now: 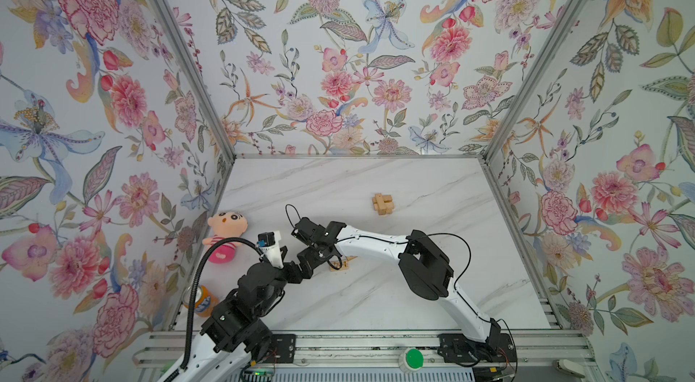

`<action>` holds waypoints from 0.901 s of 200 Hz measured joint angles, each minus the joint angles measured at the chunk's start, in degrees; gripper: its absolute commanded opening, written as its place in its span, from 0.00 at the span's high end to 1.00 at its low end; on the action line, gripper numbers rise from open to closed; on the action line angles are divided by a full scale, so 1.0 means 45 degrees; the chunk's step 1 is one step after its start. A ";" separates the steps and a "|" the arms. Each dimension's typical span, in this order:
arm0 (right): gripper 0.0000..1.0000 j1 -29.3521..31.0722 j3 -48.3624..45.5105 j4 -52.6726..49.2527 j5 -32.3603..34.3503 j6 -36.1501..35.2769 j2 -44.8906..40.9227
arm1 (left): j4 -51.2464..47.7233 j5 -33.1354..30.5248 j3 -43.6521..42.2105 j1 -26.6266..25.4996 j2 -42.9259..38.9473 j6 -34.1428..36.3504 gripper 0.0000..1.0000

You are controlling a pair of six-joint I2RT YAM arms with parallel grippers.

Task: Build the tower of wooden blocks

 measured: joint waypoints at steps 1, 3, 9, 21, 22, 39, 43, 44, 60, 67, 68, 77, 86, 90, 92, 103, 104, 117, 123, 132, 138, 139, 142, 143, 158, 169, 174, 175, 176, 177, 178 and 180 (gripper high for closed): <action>0.37 -0.0005 0.0000 0.0000 0.0005 0.0015 0.0000 | 0.0000 0.0000 0.0000 0.0000 0.0000 0.0005 0.01; 0.37 -0.0015 0.0000 0.0000 0.0010 0.0015 0.0000 | 0.0000 0.0000 0.0000 0.0000 0.0000 0.0005 0.01; 0.38 -0.0039 0.0000 -0.0005 0.0019 0.0019 0.0000 | 0.0000 0.0000 0.0000 0.0000 0.0000 0.0000 0.01; 0.39 -0.0121 0.0000 -0.0005 0.0024 0.0019 0.0000 | 0.0000 0.0000 0.0000 0.0000 0.0000 0.0005 0.01; 0.39 -0.0136 0.0000 -0.0005 0.0024 0.0019 0.0000 | 0.0000 0.0000 0.0000 0.0000 0.0000 0.0005 0.01; 0.40 -0.0355 -0.0029 0.0000 0.0058 0.0010 -0.0010 | 0.0000 0.0000 0.0000 0.0000 0.0005 0.0005 0.01; 0.40 -0.0432 -0.0039 0.0005 0.0083 0.0010 -0.0024 | 0.0000 0.0000 0.0000 0.0000 0.0010 0.0005 0.01; 0.40 -0.0457 -0.0049 0.0010 0.0083 0.0010 -0.0029 | 0.0000 0.0000 0.0000 0.0000 0.0010 0.0005 0.01; 0.40 -0.0767 -0.0155 0.0019 0.0160 0.0005 -0.0097 | 0.0010 -0.0005 0.0000 0.0000 0.0102 0.0010 0.01; 0.40 -0.0928 -0.0248 0.0019 0.0219 0.0005 -0.0165 | 0.0015 -0.0005 0.0000 0.0000 0.0194 0.0010 0.01; 0.40 -0.0962 -0.0267 0.0019 0.0223 0.0005 -0.0180 | 0.0015 -0.0005 0.0000 0.0000 0.0214 0.0010 0.01; 0.40 -0.1185 -0.0413 0.0000 0.0291 -0.0005 -0.0287 | 0.0029 -0.0005 0.0000 0.0000 0.0374 0.0015 0.01; 0.40 -0.1428 -0.0573 -0.0010 0.0355 -0.0005 -0.0403 | 0.0078 0.0000 0.0000 0.0000 0.0563 0.0019 0.01; 0.40 -0.1554 -0.0646 -0.0015 0.0389 -0.0005 -0.0466 | 0.0121 -0.0005 0.0000 0.0000 0.0665 0.0019 0.01; 0.40 -0.1613 -0.0690 -0.0015 0.0408 -0.0005 -0.0491 | 0.0136 0.0000 0.0000 0.0000 0.0709 0.0019 0.01; 0.40 -0.1967 -0.0860 -0.0058 0.0505 -0.0010 -0.0612 | 0.0282 0.0000 0.0000 0.0000 0.1015 0.0034 0.01; 0.40 -0.1987 -0.0869 -0.0058 0.0505 -0.0010 -0.0617 | 0.0291 0.0000 0.0000 0.0000 0.1030 0.0039 0.01; 0.40 -0.2414 -0.1069 -0.0073 0.0578 -0.0049 -0.0753 | 0.0510 0.0000 0.0005 0.0000 0.1399 0.0078 0.01; 0.40 -0.2599 -0.1156 -0.0058 0.0588 -0.0053 -0.0806 | 0.0631 0.0000 0.0005 0.0000 0.1569 0.0117 0.01; 0.40 -0.2880 -0.1297 -0.0044 0.0593 -0.0053 -0.0894 | 0.0826 0.0005 0.0015 0.0000 0.1851 0.0165 0.01; 0.40 -0.3075 -0.1394 -0.0024 0.0588 -0.0053 -0.0947 | 0.0942 0.0010 0.0019 0.0000 0.2040 0.0194 0.01; 0.40 -0.3094 -0.1404 -0.0024 0.0583 -0.0053 -0.0952 | 0.0952 0.0010 0.0024 0.0000 0.2059 0.0199 0.01; 0.40 -0.3191 -0.1443 -0.0024 0.0583 -0.0053 -0.0976 | 0.1010 0.0010 0.0029 0.0000 0.2157 0.0209 0.01; 0.40 -0.3211 -0.1452 -0.0015 0.0583 -0.0053 -0.0986 | 0.1039 0.0005 0.0029 0.0000 0.2200 0.0209 0.01; 0.40 -0.3638 -0.1666 0.0078 0.0534 -0.0053 -0.1107 | 0.1379 0.0015 0.0102 0.0000 0.2715 0.0287 0.01; 0.40 -0.3925 -0.1797 0.0141 0.0486 -0.0053 -0.1180 | 0.1671 0.0049 0.0180 0.0000 0.3157 0.0369 0.01; 0.40 -0.4046 -0.1831 0.0155 0.0447 -0.0053 -0.1200 | 0.1787 0.0058 0.0209 0.0000 0.3303 0.0393 0.01; 0.40 -0.4061 -0.1836 0.0155 0.0447 -0.0053 -0.1200 | 0.1807 0.0058 0.0219 0.0000 0.3361 0.0408 0.01; 0.40 -0.4075 -0.1841 0.0155 0.0447 -0.0053 -0.1200 | 0.1826 0.0058 0.0223 0.0000 0.3395 0.0413 0.01; 0.40 -0.4104 -0.1855 0.0170 0.0447 -0.0053 -0.1205 | 0.1880 0.0063 0.0228 0.0000 0.3449 0.0418 0.01; 0.40 -0.4119 -0.1865 0.0180 0.0442 -0.0053 -0.1209 | 0.1894 0.0063 0.0233 0.0000 0.3473 0.0418 0.01; 0.40 -0.4158 -0.1889 0.0204 0.0413 -0.0053 -0.1229 | 0.1953 0.0073 0.0243 0.0000 0.3541 0.0437 0.01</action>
